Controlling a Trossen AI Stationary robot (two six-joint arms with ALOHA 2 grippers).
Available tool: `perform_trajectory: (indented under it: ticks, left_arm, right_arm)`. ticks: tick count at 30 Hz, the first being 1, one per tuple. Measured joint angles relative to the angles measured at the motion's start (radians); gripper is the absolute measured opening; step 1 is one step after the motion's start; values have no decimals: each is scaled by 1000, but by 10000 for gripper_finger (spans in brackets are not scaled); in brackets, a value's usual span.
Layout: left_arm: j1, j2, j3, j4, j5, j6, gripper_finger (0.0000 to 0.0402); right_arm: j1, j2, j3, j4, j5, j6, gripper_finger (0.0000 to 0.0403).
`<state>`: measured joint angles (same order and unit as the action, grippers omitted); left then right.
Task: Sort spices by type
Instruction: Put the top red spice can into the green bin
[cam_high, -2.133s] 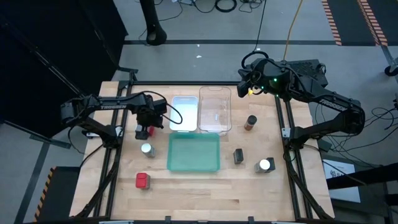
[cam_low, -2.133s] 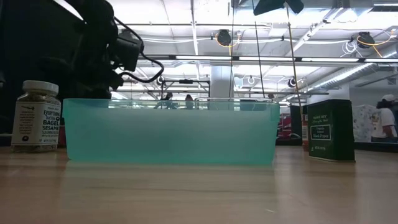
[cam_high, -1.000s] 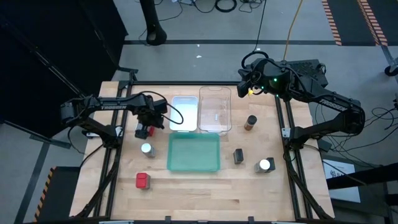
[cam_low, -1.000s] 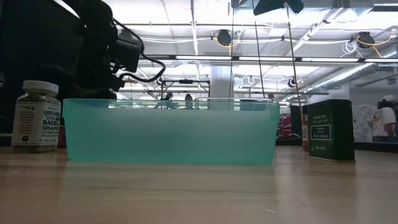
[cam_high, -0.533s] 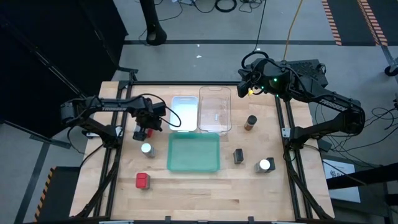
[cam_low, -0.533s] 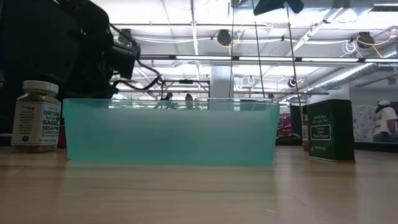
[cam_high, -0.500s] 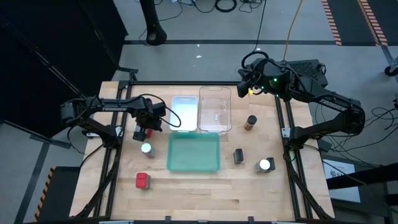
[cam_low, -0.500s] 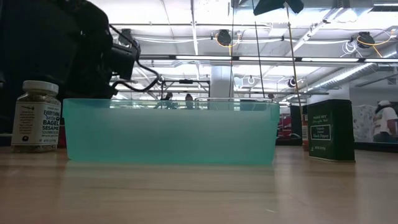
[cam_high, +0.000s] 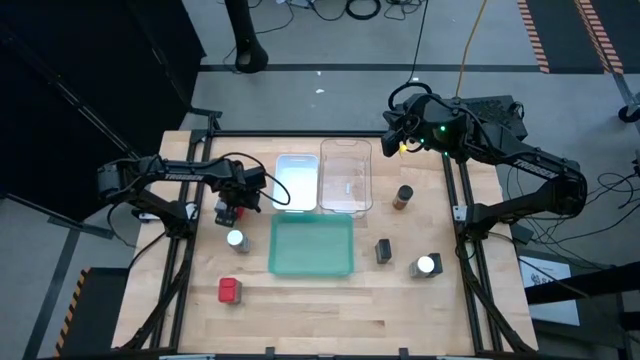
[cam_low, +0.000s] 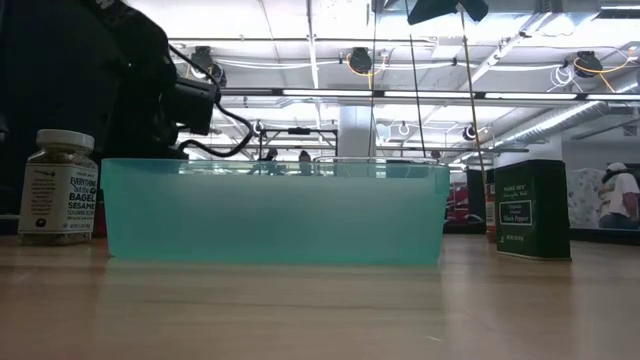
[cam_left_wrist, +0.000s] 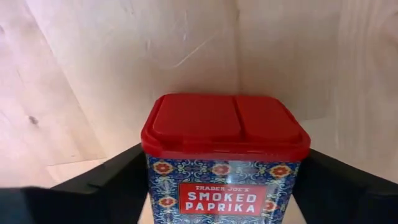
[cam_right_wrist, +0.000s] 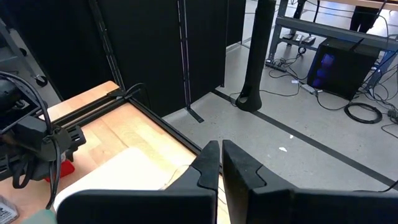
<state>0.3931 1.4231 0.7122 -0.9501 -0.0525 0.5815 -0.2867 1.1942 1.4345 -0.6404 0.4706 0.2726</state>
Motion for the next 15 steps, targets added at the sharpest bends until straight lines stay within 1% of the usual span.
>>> perform_trajectory:
  ticks: [2, 8, 15]
  left_arm:
    - [0, 0, 0, -1, -1, -1, 290]
    - [0, 1, 13, -16, -1, -29, 289]
    - [3, -21, 105, -39, -13, -72, 289]
  right_arm:
    - [0, 0, 0, 0, 0, 0, 0]
    - [0, 0, 0, 0, 0, 0, 0]
    - [0, 0, 0, 0, 0, -1, 0]
